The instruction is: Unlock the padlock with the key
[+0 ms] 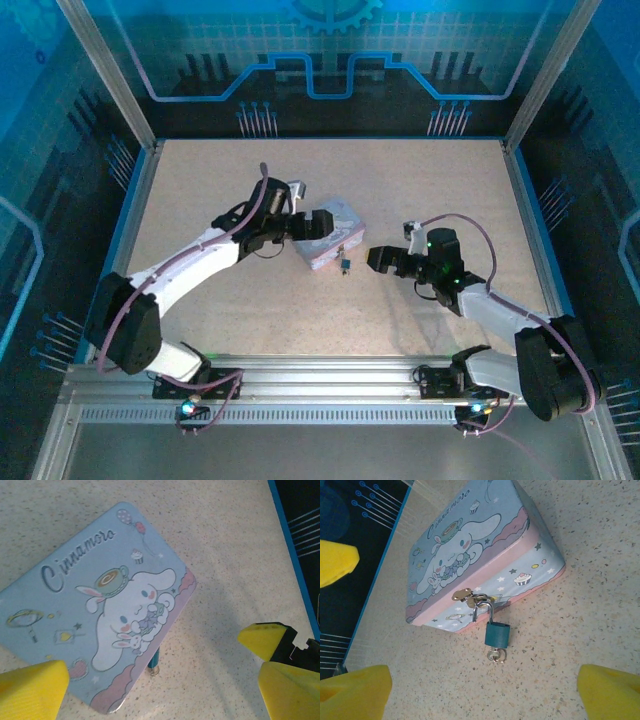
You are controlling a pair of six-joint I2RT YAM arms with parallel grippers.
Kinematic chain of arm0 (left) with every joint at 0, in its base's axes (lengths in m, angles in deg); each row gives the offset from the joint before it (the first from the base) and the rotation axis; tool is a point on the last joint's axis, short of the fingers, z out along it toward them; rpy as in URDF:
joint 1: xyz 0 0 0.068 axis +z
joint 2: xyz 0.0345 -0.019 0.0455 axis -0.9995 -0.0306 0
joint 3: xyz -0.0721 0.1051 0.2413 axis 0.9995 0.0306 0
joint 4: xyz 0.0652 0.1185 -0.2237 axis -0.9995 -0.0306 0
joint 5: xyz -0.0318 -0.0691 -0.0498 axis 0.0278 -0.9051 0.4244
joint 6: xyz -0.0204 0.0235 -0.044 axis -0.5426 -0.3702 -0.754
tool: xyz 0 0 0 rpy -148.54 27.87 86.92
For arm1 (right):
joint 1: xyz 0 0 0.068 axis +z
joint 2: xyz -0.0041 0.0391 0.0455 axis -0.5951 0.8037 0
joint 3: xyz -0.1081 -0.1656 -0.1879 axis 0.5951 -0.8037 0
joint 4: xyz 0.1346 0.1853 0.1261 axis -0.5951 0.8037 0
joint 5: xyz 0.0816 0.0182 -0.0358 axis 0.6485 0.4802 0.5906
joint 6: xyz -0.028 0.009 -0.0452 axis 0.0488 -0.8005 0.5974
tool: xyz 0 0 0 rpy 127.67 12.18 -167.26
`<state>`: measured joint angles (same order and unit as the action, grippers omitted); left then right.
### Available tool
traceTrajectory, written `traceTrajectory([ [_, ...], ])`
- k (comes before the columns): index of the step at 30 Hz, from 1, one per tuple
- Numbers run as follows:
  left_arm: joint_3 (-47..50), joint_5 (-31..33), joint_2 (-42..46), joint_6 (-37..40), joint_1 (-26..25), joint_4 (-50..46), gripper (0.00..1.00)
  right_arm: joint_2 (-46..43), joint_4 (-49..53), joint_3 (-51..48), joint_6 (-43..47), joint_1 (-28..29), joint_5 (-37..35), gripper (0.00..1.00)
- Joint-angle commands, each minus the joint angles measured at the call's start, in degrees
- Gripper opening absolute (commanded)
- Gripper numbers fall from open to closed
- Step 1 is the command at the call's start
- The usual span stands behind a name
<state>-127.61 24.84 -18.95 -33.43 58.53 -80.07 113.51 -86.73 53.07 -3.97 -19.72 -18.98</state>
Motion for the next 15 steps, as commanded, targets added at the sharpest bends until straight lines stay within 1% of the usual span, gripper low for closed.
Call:
traceTrajectory([
  [1, -3.74, -3.46, -3.28, 2.17, -0.51, 0.42, 0.98, -1.19, 2.4, -0.33, 0.98, -0.87, -0.33, 0.96],
  [9, -8.93, -8.06, -11.93, 2.58, -0.69, 0.76, 0.9, -1.41, 3.24, -0.28, 1.63, -0.83, 0.11, 0.96],
  [15, -10.39, -9.89, -15.19, 2.32, -1.22, 1.45, 0.85, -1.41, 3.69, -0.19, 1.86, -0.83, 0.15, 0.96],
])
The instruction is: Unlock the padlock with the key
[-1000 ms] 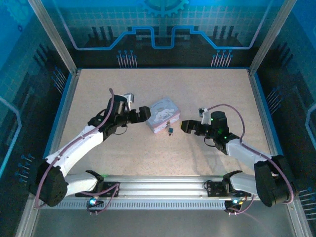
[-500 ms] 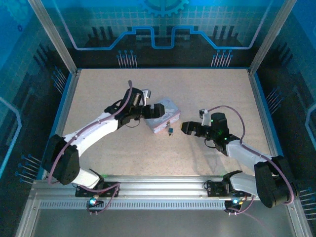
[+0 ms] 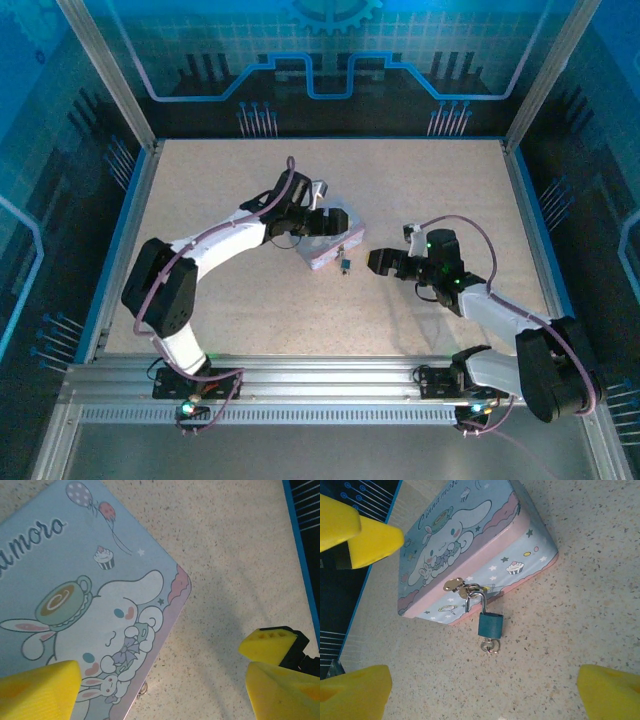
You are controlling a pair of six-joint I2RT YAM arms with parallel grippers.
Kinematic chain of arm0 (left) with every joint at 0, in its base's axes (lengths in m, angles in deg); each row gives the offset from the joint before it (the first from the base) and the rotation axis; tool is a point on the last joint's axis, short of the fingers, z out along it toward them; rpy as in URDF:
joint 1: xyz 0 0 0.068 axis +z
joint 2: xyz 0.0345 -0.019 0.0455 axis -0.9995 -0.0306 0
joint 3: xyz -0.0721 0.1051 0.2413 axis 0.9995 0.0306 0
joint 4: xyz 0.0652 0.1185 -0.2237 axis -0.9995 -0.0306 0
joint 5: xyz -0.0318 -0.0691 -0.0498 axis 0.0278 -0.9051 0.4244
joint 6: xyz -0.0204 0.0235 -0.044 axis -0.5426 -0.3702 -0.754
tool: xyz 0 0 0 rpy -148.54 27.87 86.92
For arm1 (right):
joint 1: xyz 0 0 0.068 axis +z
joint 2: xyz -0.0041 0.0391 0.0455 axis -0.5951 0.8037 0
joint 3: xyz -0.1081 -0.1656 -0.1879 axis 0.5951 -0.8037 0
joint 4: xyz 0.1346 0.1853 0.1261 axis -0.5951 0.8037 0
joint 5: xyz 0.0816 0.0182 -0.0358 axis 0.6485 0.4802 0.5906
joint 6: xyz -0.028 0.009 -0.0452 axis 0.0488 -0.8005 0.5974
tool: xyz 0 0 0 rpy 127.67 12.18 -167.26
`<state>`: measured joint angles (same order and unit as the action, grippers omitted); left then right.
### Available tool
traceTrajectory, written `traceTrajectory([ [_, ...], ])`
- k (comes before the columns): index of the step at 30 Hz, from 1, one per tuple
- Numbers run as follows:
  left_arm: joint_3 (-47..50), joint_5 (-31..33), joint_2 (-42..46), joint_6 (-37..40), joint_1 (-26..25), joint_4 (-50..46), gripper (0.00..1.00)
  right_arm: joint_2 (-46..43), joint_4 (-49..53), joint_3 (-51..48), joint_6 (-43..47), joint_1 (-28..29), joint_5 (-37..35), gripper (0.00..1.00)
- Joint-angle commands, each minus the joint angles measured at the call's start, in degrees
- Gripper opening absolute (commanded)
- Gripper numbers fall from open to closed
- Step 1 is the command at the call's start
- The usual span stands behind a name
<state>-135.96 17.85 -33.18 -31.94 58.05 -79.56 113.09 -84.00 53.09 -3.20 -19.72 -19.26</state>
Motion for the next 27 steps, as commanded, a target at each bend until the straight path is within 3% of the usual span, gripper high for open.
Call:
traceTrajectory([
  [1, -2.12, -3.14, -1.38, 0.65, -0.74, 1.12, 0.84, -0.91, 0.99, -0.21, 1.1, -0.89, 0.5, 0.96],
  [10, -1.34, -4.88, -3.08, -0.12, -1.01, 1.63, 0.78, -0.12, 0.78, 0.05, 1.1, -0.86, 1.1, 0.95],
  [27, -0.3, -4.36, -4.92, 0.79, -1.01, -0.44, 0.78, 2.64, -0.49, 1.43, 0.83, -0.24, 2.78, 0.94],
])
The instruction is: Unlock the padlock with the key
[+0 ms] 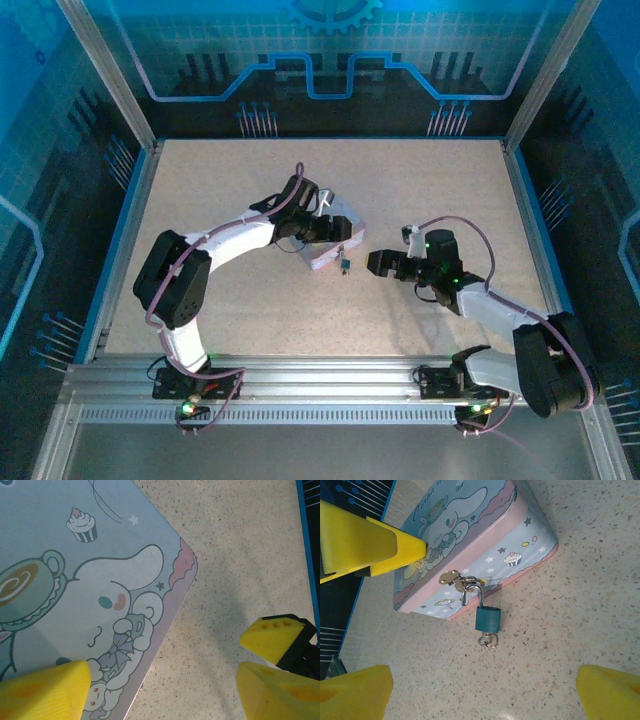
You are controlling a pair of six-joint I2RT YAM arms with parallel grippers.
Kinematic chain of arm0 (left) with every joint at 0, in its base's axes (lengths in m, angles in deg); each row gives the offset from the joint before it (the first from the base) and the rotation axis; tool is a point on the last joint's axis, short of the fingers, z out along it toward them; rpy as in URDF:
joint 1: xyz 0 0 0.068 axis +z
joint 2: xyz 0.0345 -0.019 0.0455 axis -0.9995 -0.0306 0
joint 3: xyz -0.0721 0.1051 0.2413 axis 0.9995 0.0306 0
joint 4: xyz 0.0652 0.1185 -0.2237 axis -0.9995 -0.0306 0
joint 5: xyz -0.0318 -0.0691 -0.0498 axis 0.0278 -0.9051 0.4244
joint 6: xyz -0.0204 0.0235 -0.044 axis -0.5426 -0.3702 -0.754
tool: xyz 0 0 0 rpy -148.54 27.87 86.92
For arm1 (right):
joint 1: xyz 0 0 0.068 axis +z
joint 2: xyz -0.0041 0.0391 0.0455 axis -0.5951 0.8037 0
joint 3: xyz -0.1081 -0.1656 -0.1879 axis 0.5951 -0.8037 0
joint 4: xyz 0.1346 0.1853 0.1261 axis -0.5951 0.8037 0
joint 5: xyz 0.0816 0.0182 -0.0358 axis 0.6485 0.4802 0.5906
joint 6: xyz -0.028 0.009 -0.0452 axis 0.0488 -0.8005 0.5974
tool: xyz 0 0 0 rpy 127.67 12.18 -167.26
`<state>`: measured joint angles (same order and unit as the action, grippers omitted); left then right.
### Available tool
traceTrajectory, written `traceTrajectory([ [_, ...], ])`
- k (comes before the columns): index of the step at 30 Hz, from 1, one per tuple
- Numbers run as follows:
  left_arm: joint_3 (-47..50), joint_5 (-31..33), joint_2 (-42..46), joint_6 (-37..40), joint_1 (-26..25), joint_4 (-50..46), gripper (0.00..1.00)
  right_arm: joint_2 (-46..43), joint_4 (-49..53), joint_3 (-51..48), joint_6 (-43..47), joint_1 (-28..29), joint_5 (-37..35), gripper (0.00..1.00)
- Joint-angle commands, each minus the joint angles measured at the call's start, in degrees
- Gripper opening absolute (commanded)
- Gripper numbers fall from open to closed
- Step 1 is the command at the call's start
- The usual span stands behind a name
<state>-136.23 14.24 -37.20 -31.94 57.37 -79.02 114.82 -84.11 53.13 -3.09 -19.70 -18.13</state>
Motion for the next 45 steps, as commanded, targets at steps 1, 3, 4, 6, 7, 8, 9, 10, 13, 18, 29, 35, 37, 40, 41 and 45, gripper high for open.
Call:
traceTrajectory([
  [1, 0.07, -0.75, -0.91, 0.69, -0.32, -0.98, 0.78, 1.25, -0.54, 1.56, 0.73, -0.22, 2.04, 0.93],
  [3, 0.42, -0.58, -0.89, 0.61, -0.33, -0.98, 0.78, 2.32, -1.05, 1.92, 0.27, -0.13, 3.29, 0.91],
  [4, 0.5, -0.54, -0.85, 0.6, -0.32, -0.98, 0.78, 2.89, -2.88, 2.11, -0.03, -0.17, 3.84, 0.9],
  [6, 0.74, -0.58, -0.79, 0.53, -0.28, -0.98, 0.78, 4.39, -5.33, 2.3, -1.11, -0.12, 5.04, 0.88],
  [7, 0.84, -0.56, -0.78, 0.51, -0.32, -0.98, 0.78, 5.18, -6.81, 2.45, -1.66, 0.01, 5.54, 0.87],
  [8, 0.89, -0.59, -0.67, 0.53, -0.33, -1.07, 0.78, 5.98, -8.34, 2.42, -2.18, -0.03, 6.17, 0.86],
  [9, 0.96, -0.58, -0.64, 0.5, -0.27, -1.07, 0.78, 6.84, -9.72, 2.47, -2.64, 0.1, 6.52, 0.85],
  [10, 1.08, -0.61, -0.61, 0.44, -0.33, -1.04, 0.78, 7.57, -10.78, 2.55, -3.14, 0.19, 6.59, 0.84],
  [13, 1.26, -0.5, -0.42, 0.3, -0.33, -1.02, 0.78, 10.79, -15.46, 2.81, -4.65, 0.4, 7.96, 0.79],
  [18, 1.22, -0.55, -0.45, 0.1, -0.32, -1.07, 0.78, 16.55, -20.08, 4.56, -5.87, 1.58, 9.4, 0.72],
  [29, 1.43, -0.74, -0.21, -0.12, -0.33, -1.07, 0.78, 26.54, -23.29, 9.25, -4.66, 3.73, 10.64, 0.66],
  [35, 1.66, -0.67, -0.15, -0.52, -0.31, -0.87, 0.78, 29.89, -22.85, 11.52, -3.85, 4.75, 10.93, 0.63],
  [37, 1.7, -0.81, -0.07, -0.82, -0.32, -0.81, 0.77, 30.69, -22.85, 11.9, -3.6, 5.15, 11.0, 0.62],
  [40, 1.83, -0.79, 0.02, -0.82, -0.33, -0.8, 0.77, 32.02, -23.19, 12.32, -3.58, 5.46, 11.11, 0.62],
  [41, 1.83, -0.81, 0.01, -0.88, -0.32, -0.8, 0.77, 32.44, -23.42, 12.44, -3.66, 5.49, 11.12, 0.61],
  [45, 1.84, -0.84, 0.19, -0.97, -0.33, -0.81, 0.77, 33.73, -24.75, 12.58, -4.19, 5.62, 11.68, 0.6],
])
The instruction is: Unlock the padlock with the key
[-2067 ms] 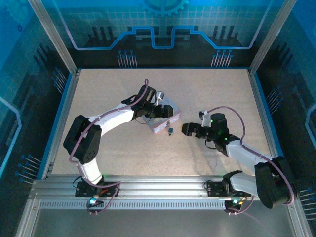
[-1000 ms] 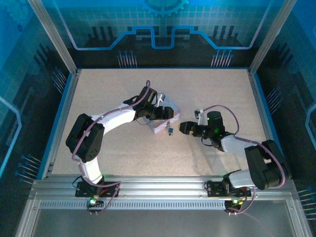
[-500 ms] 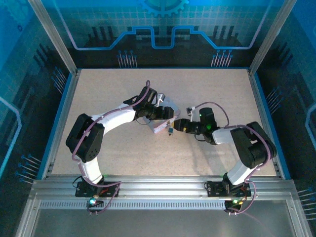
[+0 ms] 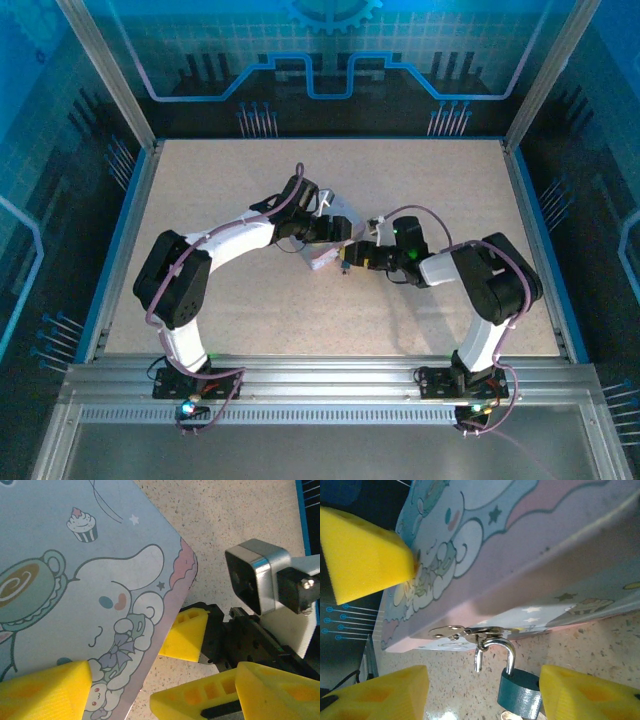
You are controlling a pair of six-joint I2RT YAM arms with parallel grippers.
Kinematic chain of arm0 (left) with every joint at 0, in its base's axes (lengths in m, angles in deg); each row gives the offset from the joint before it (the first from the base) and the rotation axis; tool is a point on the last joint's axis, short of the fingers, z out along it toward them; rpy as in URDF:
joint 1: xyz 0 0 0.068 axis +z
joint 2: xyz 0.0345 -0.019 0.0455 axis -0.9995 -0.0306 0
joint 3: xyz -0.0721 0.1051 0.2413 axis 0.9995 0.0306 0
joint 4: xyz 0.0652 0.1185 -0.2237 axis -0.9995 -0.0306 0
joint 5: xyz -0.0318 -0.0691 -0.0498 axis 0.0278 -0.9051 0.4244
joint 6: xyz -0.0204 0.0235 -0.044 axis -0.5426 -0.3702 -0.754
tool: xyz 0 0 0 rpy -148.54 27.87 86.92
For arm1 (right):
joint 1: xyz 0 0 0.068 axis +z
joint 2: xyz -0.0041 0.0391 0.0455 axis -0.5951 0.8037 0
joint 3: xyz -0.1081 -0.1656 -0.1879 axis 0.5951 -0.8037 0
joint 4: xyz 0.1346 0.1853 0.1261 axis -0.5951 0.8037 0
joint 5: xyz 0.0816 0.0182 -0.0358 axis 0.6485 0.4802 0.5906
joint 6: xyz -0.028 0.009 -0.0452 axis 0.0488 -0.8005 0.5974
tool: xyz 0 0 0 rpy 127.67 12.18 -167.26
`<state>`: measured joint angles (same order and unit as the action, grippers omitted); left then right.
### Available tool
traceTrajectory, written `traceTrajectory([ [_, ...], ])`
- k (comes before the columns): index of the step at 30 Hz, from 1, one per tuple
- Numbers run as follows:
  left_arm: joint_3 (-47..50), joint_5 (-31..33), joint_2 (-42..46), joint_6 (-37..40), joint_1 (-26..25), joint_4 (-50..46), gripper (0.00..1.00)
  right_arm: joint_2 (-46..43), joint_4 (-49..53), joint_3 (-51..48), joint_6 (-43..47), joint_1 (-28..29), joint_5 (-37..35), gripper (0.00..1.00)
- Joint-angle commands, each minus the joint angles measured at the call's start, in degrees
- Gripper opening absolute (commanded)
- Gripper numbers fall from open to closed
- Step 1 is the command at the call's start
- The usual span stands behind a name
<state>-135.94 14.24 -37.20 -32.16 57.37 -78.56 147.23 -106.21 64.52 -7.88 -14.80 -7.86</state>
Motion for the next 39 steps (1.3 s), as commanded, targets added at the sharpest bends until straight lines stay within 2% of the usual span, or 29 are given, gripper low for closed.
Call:
traceTrajectory([
  [1, 1.55, -0.84, 0.25, -0.75, -0.32, -1.22, 0.77, 1.56, -2.98, 1.1, 0.55, 0.83, 1.44, 0.6],
  [39, 0.94, -1.09, -0.05, -0.93, -0.33, -1.7, 0.75, 5.3, -5.5, 3.18, 0.14, 0.7, 7.41, 0.52],
])
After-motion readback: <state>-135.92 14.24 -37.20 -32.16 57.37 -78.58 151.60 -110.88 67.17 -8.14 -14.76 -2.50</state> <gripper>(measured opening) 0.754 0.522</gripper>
